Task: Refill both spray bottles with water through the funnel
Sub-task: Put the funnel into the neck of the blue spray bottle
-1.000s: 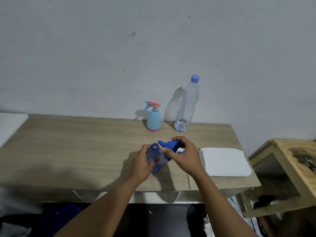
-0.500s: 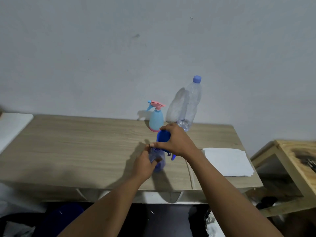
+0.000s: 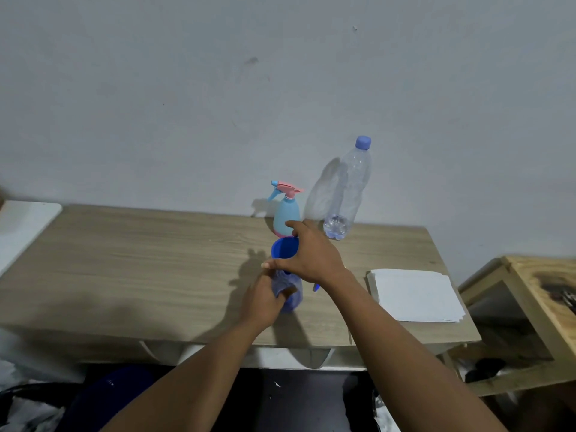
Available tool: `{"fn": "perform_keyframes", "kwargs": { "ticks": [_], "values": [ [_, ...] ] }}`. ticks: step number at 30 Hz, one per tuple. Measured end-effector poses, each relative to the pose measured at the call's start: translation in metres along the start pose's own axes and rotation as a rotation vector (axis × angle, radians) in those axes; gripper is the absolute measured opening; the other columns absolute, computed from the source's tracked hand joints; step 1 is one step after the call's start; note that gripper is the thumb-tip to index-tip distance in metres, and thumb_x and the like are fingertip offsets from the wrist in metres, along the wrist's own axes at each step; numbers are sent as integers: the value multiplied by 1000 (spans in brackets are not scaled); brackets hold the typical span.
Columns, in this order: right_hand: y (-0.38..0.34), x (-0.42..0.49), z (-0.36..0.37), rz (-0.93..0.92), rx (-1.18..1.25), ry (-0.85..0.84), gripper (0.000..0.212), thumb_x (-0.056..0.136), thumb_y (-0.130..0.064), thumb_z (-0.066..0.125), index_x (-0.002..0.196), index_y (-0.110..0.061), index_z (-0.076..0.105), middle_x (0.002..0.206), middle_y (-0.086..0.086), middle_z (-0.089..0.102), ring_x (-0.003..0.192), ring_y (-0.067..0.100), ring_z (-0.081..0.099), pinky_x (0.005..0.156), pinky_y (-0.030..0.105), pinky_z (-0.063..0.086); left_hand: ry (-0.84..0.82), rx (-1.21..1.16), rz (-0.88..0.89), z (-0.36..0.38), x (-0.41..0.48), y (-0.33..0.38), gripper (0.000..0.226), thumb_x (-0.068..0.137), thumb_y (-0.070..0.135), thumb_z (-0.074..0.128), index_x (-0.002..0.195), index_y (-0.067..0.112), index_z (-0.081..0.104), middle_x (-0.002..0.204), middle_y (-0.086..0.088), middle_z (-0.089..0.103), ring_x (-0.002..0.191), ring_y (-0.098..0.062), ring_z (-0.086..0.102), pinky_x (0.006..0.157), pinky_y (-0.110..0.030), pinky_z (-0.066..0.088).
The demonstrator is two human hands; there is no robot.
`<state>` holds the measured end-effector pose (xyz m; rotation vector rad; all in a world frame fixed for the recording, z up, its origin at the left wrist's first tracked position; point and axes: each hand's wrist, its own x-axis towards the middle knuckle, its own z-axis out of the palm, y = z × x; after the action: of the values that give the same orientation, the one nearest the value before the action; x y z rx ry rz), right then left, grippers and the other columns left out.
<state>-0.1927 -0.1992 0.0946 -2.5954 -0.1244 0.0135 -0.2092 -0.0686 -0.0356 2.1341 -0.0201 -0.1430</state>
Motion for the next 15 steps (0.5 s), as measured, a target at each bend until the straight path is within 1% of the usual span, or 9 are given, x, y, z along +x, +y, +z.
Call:
{"fn": "perform_keyframes", "kwargs": {
  "ticks": [3, 5, 6, 7, 9, 11, 12, 13, 15],
  "values": [
    [1, -3, -1, 10, 72, 19, 105, 59, -74, 78, 145, -28, 39, 138, -8, 50, 121, 12, 53, 89, 36, 52, -7, -23, 15, 0, -1, 1, 52, 76, 46, 72, 119, 33, 46, 103, 6, 65, 89, -18, 65, 77, -41, 56],
    [4, -5, -1, 32, 140, 60, 104, 59, -75, 77, 145, -30, 40, 138, -11, 50, 119, 10, 53, 90, 36, 53, -12, -46, 25, -1, -3, 4, 49, 73, 42, 69, 115, 39, 43, 100, 8, 65, 88, -19, 65, 76, -42, 56],
    [6, -7, -1, 53, 186, 90, 102, 59, -78, 74, 144, -32, 40, 136, -13, 51, 116, 9, 54, 89, 35, 53, -15, -57, 34, -2, -4, 5, 50, 70, 43, 65, 115, 40, 44, 100, 8, 65, 89, -19, 65, 76, -43, 56],
    [10, -8, 1, 84, 249, 126, 100, 61, -80, 71, 144, -32, 42, 133, -13, 52, 113, 8, 55, 87, 34, 53, -15, -65, 48, -2, -4, 5, 54, 68, 46, 63, 118, 40, 44, 104, 8, 65, 93, -19, 65, 78, -43, 55],
    [22, -12, 6, 149, 421, 216, 88, 70, -80, 63, 140, -29, 46, 125, -11, 57, 103, 8, 59, 82, 32, 55, 2, -81, 68, -1, -8, 4, 66, 69, 50, 64, 129, 35, 42, 115, 6, 62, 101, -19, 63, 82, -42, 54],
    [38, -18, 13, 211, 563, 306, 76, 79, -76, 56, 136, -27, 52, 115, -6, 60, 94, 8, 62, 78, 33, 57, 50, -81, 63, 3, -15, 2, 71, 74, 44, 71, 135, 27, 40, 123, 2, 58, 109, -20, 59, 88, -40, 51],
    [48, -22, 18, 241, 596, 341, 72, 82, -74, 55, 134, -25, 54, 111, -4, 62, 90, 8, 63, 76, 32, 56, 99, -62, 59, 6, -21, 1, 67, 77, 39, 75, 133, 19, 44, 123, -3, 56, 110, -22, 56, 89, -39, 48],
    [58, -27, 24, 275, 607, 363, 66, 85, -70, 55, 132, -24, 56, 108, -3, 63, 88, 8, 64, 75, 28, 54, 162, -31, 56, 10, -29, -1, 60, 77, 35, 78, 126, 13, 49, 119, -6, 55, 109, -24, 54, 89, -36, 45],
    [81, -39, 36, 346, 606, 363, 55, 91, -59, 59, 130, -20, 58, 106, -1, 65, 86, 10, 65, 74, 25, 52, 269, 53, 46, 21, -45, -5, 46, 76, 35, 81, 106, 11, 55, 104, -3, 55, 101, -24, 53, 83, -31, 40]
  ]
}}
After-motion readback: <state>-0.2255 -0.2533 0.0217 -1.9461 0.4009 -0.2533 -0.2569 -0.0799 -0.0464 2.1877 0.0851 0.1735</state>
